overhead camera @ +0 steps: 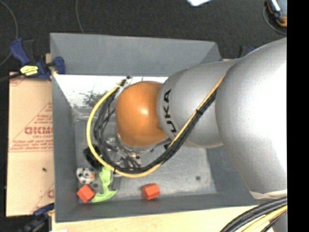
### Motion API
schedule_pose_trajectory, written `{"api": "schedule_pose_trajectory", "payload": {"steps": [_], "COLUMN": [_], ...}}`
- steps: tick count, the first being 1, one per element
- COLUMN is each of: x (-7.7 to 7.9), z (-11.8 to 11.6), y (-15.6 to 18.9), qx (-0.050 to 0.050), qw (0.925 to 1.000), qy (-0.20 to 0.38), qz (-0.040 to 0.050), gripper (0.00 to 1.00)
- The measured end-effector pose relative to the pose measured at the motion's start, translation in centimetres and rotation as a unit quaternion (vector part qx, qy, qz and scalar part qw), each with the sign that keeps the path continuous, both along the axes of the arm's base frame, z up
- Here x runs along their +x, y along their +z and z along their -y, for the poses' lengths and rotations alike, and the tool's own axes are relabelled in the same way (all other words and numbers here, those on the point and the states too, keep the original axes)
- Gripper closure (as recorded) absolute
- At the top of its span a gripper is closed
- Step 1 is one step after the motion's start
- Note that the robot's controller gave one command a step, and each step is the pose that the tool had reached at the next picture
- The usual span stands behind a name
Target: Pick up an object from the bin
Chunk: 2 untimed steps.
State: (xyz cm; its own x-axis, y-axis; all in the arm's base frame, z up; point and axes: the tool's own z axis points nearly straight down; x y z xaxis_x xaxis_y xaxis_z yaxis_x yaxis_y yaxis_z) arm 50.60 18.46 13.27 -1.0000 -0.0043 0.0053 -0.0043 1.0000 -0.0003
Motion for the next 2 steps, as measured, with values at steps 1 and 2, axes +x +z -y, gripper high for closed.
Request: {"api": "schedule_pose_trajectory", "payload": {"steps": [1,2], "x": [0.2,-2.0], "z": [0.1,0.9], "y": [0.5,-5.0], "qx": [0.001,0.003], "qw": [1.0,0.971], "qy": [-0.003,0.238], "qz": [0.0035,0.0212], "gripper": [0.0,0.0]}}
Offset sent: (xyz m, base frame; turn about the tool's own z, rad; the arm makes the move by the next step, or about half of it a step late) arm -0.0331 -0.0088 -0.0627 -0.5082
